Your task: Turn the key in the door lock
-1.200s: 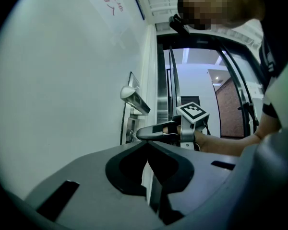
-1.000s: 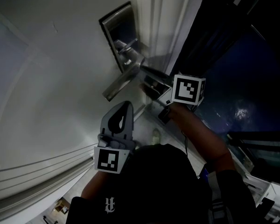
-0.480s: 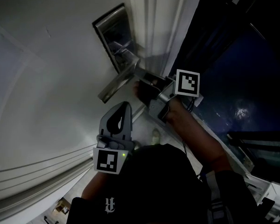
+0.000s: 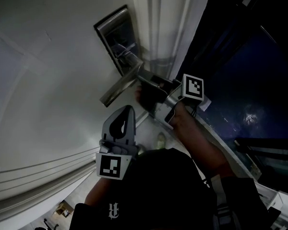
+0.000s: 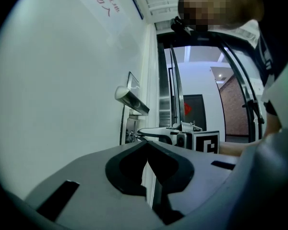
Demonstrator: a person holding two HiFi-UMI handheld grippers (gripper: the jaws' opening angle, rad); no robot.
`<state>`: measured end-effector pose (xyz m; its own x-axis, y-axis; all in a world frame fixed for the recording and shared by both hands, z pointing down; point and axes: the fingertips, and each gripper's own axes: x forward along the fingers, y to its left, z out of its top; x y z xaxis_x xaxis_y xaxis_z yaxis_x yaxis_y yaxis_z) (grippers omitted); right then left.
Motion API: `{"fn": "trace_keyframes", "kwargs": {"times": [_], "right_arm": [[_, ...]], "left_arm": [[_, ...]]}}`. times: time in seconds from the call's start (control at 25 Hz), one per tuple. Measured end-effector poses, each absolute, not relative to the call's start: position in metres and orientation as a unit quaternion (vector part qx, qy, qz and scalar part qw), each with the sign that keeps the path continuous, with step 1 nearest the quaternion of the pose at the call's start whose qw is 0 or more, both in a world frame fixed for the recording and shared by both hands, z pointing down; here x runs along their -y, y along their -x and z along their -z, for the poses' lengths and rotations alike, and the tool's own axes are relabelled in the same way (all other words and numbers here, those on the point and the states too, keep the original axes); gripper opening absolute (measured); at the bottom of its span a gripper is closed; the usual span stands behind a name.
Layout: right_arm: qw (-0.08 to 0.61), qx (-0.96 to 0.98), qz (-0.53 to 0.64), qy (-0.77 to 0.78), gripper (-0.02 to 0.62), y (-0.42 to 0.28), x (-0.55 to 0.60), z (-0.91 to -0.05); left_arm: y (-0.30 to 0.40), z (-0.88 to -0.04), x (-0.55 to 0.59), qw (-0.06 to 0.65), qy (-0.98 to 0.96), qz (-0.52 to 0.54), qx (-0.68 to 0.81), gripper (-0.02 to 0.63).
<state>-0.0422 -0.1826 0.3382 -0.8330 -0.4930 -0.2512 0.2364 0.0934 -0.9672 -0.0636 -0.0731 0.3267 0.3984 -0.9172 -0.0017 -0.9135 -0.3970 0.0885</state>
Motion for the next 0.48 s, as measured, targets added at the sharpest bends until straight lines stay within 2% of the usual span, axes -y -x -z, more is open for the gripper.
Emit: {"fn": "trace_keyframes", "kwargs": {"times": [0.48], "right_arm": [[0.359, -0.614, 0.703, -0.008, 0.037, 0.0448, 0.1826, -0.3386]], "left_arm": [[0.0637, -0.3291, 0.0752, 0.036, -0.83, 0.014, 0.556, 0.006]]}}
